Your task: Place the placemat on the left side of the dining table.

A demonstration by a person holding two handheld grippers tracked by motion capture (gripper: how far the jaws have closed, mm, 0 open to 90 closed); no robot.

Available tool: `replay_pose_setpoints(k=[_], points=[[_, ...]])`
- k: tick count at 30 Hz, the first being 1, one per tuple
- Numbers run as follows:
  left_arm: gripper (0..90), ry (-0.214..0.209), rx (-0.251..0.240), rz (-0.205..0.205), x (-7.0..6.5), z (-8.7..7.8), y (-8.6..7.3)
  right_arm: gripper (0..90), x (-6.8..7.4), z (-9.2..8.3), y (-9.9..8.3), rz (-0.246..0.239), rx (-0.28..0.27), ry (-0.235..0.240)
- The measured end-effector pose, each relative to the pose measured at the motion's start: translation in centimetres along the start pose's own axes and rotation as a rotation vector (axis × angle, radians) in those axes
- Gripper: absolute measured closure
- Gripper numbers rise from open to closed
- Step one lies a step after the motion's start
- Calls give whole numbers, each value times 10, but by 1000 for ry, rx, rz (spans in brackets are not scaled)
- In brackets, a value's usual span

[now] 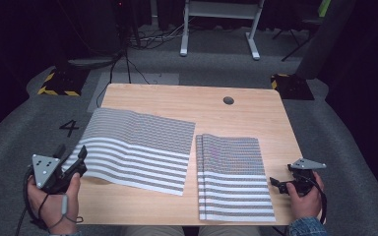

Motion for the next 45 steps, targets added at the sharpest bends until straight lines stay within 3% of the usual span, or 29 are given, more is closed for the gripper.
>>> replay_pose_setpoints(k=[4, 5, 6, 7, 8, 13, 14, 16, 17, 18, 21, 22, 23, 24, 28, 29, 30, 31, 32, 38, 39, 40, 42, 45], points=[[365, -111, 64, 17, -23, 19, -1, 5, 0, 0, 0, -2, 2, -2], [362, -111, 64, 17, -23, 19, -1, 5, 0, 0, 0, -2, 3, -2], [357, -163, 90, 22, -33, 28, -3, 5, 0, 0, 0, -2, 3, -2], [352, -163, 90, 22, -33, 28, -3, 5, 0, 0, 0, -2, 3, -2], [348, -212, 125, 29, -46, 40, -6, 5, 0, 0, 0, -2, 3, -2], [342, -305, 196, 50, -70, 61, -15, 5, 0, 0, 0, -2, 3, -2], [338, -305, 196, 50, -70, 61, -15, 5, 0, 0, 0, -2, 2, -2], [333, -360, 249, 69, -86, 74, -21, 5, 0, 0, 0, -2, 2, -2], [330, -360, 249, 69, -86, 74, -21, 5, 0, 0, 0, -2, 3, -1], [327, -395, 288, 88, -96, 80, -25, 5, 0, 0, 0, -2, 2, -2], [317, -428, 326, 110, -104, 86, -28, 5, 0, 0, 0, -2, 2, -2], [312, -465, 380, 134, -114, 93, -34, 5, 0, 0, 0, -2, 3, -2], [309, -465, 380, 134, -114, 93, -34, 5, 0, 0, 0, -2, 3, -2], [305, -489, 425, 155, -123, 100, -41, 5, 0, 0, 0, -2, 3, -1], [282, -513, 528, 163, -137, 112, -57, 5, 0, 0, 0, -2, 3, -1], [272, -513, 528, 163, -137, 112, -57, 5, 0, 0, 0, -2, 3, -1], [259, -510, 577, 185, -142, 117, -65, 5, 0, 0, 0, -2, 3, -1], [255, -510, 577, 185, -142, 117, -65, 5, 0, 0, 0, -2, 3, -1], [253, -504, 629, 206, -148, 122, -74, 5, 0, 0, 0, -2, 3, -1], [225, -530, 688, 236, -160, 126, -86, 5, 0, 0, 0, -2, 3, -1], [214, -516, 695, 258, -162, 126, -87, 5, 0, 0, 0, -2, 3, -2], [189, -516, 692, 266, -164, 126, -87, 5, 0, 0, 0, -2, 3, -1], [178, -511, 689, 242, -166, 126, -89, 5, 0, 0, 0, -2, 3, -1], [179, -500, 668, 259, -166, 126, -89, 5, 0, 0, 0, -2, 3, -2]])
Point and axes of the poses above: each handheld gripper's, and its own axes: z roughly forward along the jaws, y roughly out of its top, x roughly to its left, the point moved 2 cm from there along z, roughly forward along the jaws, and after that the axes turned 6 degrees about -y, right-handed, at the moved point
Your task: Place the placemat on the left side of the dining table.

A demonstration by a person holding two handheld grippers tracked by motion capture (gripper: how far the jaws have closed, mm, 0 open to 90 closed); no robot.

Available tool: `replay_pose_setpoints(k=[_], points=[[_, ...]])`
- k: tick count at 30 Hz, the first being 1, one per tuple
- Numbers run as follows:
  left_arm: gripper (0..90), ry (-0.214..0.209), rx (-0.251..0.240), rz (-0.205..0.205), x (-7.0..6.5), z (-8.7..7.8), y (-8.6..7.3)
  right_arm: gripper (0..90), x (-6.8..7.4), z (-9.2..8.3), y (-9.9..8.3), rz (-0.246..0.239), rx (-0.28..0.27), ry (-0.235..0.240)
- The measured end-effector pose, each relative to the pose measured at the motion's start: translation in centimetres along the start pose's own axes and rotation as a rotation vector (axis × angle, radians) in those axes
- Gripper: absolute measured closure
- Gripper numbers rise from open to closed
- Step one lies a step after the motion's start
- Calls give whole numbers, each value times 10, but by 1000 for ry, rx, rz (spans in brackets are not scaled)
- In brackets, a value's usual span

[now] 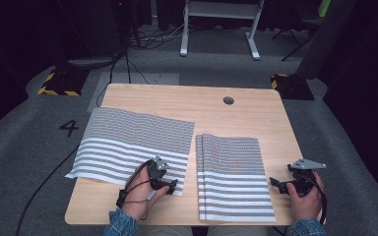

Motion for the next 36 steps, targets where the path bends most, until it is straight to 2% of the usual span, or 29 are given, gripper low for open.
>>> replay_pose_setpoints(k=[2, 4, 8, 9, 12, 15, 16, 18, 19, 23, 26, 30, 36], points=[[180, -11, 9, -5, 0, 0, 1, 5, 0, 0, 0, 0, 0, 0], [187, -5, 15, -11, 0, 1, 3, 5, 0, 0, 0, 1, 0, 0], [198, 9, 86, -25, 1, 1, 12, 5, 0, 0, 0, 1, 0, -1], [234, 21, 107, -23, 3, -1, 14, 5, 0, 0, 0, 1, 0, -1], [468, 39, 101, -35, 11, -4, 18, 5, 0, 0, 0, 2, 0, -2], [646, 18, 31, -36, 22, -5, 12, 5, 0, 0, 0, 2, 0, -2], [697, 0, 26, -43, 24, -6, 11, 5, 0, 0, 0, 2, 0, -1], [760, -4, 10, -46, 26, -7, 9, 5, 0, 0, 0, 2, 0, -2], [760, -14, 2, -41, 28, -7, 9, 5, 0, 0, 0, 2, 0, -1], [831, 8, -57, -27, 29, -9, 9, 5, 0, 0, 0, 2, 0, -1], [854, 13, -108, -11, 30, -16, 11, 5, 0, 0, 0, 2, 0, -1], [863, -18, -193, 4, 29, -31, 14, 5, 0, 0, 0, 2, 0, -1], [866, -70, -281, 39, 19, -55, 16, 5, 0, 0, 0, 2, 0, -1]])
Point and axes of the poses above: each handheld gripper's, and its own axes: z roughly forward along the jaws, y roughly out of its top, x roughly to its left, the point moved 2 cm from there along z, roughly forward along the jaws, and after that the axes turned 6 degrees about -y, right-handed, at the moved point
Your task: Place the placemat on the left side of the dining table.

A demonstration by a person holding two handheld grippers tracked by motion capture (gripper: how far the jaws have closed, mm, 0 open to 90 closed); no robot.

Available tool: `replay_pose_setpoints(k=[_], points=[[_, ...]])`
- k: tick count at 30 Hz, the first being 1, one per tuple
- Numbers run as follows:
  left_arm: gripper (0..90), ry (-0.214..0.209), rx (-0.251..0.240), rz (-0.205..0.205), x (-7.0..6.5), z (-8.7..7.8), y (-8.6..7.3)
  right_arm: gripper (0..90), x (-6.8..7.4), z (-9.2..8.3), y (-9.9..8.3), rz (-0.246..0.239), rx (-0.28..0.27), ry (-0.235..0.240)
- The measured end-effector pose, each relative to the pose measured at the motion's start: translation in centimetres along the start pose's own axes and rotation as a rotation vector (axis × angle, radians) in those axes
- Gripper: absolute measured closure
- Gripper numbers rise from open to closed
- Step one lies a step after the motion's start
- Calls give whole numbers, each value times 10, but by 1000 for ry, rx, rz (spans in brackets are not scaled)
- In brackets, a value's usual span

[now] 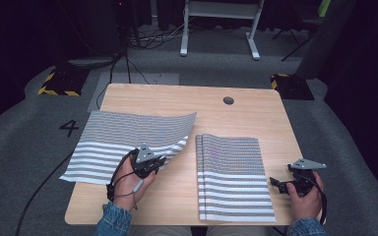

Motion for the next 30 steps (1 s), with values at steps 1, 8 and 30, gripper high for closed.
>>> replay_pose_setpoints(k=[1, 8, 30], points=[[866, -7, 0, 7, -2, -4, 1, 5, 0, 0, 0, 0, 0, 0], [865, -63, -50, 75, -29, -32, 9, 5, 0, 0, 0, 0, 0, 1], [318, 15, 50, -75, -28, -81, -24, 3, -1, 1, 1, -5, 1, 6]])
Point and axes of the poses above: each handheld gripper's, and its own axes: z roughly forward along the jaws, y roughly out of its top, x roughly to its left, the point moved 2 cm from there along z, roughly forward along the jaws, and after that the axes turned 6 degrees about -y, right-handed, at the moved point
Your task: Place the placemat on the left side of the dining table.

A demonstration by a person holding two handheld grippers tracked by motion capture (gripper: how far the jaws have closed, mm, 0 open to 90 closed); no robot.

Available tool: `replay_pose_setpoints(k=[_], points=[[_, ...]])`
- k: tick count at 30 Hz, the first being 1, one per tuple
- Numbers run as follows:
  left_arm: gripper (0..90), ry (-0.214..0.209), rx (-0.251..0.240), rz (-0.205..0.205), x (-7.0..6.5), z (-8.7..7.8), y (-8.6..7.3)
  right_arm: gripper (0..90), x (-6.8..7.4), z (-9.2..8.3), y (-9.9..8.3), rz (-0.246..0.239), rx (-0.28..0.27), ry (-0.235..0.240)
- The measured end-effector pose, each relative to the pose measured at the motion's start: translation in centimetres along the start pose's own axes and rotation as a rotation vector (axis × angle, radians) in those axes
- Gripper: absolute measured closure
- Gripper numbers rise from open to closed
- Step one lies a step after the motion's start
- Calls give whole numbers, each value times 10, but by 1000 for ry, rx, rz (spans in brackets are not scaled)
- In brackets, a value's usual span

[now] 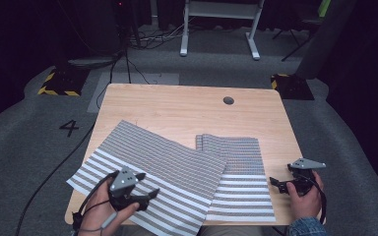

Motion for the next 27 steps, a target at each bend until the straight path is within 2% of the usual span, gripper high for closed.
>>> replay_pose_setpoints(k=[2, 3, 5, 7, 9, 11, 12, 15, 20, 27], points=[[308, 76, 21, -74, 17, 0, -6, 3, 0, 0, 0, 0, 0, 0], [302, 128, 28, -109, 24, 1, -10, 3, 0, 0, 0, 1, 0, 0], [299, 216, 56, -162, 42, 3, -19, 3, 0, 0, 0, 0, 0, 0], [293, 268, 78, -198, 56, 3, -26, 3, 0, 0, 0, 0, 0, 0], [288, 314, 103, -252, 71, 4, -35, 3, 0, 0, 0, -1, 0, 0], [282, 347, 126, -290, 82, 5, -43, 3, 0, 0, 0, 0, 0, 0], [279, 382, 153, -318, 90, 6, -49, 3, 0, 0, 0, 0, 0, 0], [254, 447, 204, -335, 99, 8, -57, 3, 0, 0, 0, -2, -1, -1], [240, 443, 226, -392, 107, 12, -64, 4, 0, 0, 0, -1, -1, -2], [234, 433, 208, -388, 108, 14, -64, 4, 0, 0, 0, -2, -1, -3]])
Point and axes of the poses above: each handheld gripper's, and its own axes: z roughly forward along the jaws, y roughly out of its top, x roughly to its left, the point moved 2 cm from there along z, roughly forward along the jaws, and after that the axes turned 6 degrees about -y, right-handed, at the moved point
